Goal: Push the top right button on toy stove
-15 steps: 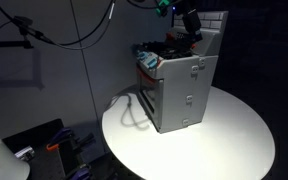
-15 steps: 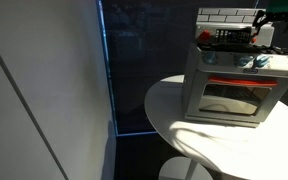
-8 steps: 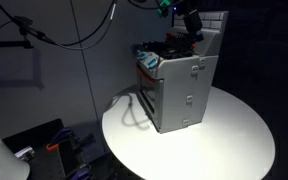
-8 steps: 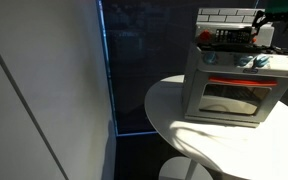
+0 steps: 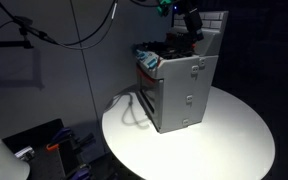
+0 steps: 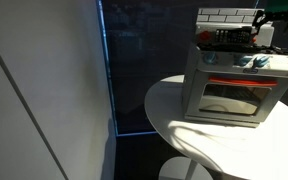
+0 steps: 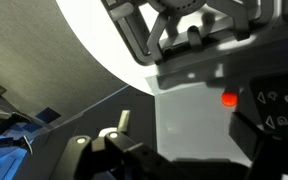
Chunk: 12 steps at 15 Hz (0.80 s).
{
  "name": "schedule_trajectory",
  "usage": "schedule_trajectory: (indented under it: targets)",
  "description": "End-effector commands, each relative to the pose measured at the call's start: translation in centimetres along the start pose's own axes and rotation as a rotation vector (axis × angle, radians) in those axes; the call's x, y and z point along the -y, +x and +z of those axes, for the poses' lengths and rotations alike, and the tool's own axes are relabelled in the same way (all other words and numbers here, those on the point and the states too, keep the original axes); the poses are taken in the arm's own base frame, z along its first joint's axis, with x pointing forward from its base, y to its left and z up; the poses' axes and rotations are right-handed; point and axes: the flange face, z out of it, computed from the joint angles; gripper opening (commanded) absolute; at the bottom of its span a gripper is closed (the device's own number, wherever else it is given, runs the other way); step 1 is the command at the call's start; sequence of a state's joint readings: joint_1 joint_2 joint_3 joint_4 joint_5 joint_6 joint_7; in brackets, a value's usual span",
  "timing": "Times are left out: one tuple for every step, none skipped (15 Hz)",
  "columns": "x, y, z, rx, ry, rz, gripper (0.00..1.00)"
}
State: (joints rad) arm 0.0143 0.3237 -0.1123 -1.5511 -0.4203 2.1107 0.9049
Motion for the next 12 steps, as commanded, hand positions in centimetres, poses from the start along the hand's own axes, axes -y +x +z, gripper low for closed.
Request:
schedule_trajectory:
  targets:
    - [-0.8, -0.3, -2.0, 0.017, 0.014, 0.002, 1.0]
    - [-1.0, -0.7, -2.5, 0.025, 0.022, -0.01, 1.0]
    - [-1.1, -1.0, -3.0, 0.033, 0.031, -0.021, 1.0]
    - [-1.4, -1.5, -3.5, 0.045, 0.041, -0.035, 1.0]
    - [-1.6, -1.9, -4.0, 0.057, 0.051, -0.048, 1.0]
    - [-1.8, -2.4, -4.5, 0.072, 0.06, -0.067, 1.0]
    - [-2.1, -2.9, -5.0, 0.084, 0.069, -0.087, 1.0]
    - [-2.5, -3.5, -5.6, 0.1, 0.077, -0.11, 1.0]
    - [-2.9, -4.1, -6.0, 0.115, 0.082, -0.136, 1.0]
    - [-3.3, -4.6, -6.4, 0.126, 0.082, -0.159, 1.0]
    - [-3.8, -5.1, -6.8, 0.147, 0.089, -0.186, 1.0]
    - [-4.3, -5.6, -7.2, 0.168, 0.096, -0.212, 1.0]
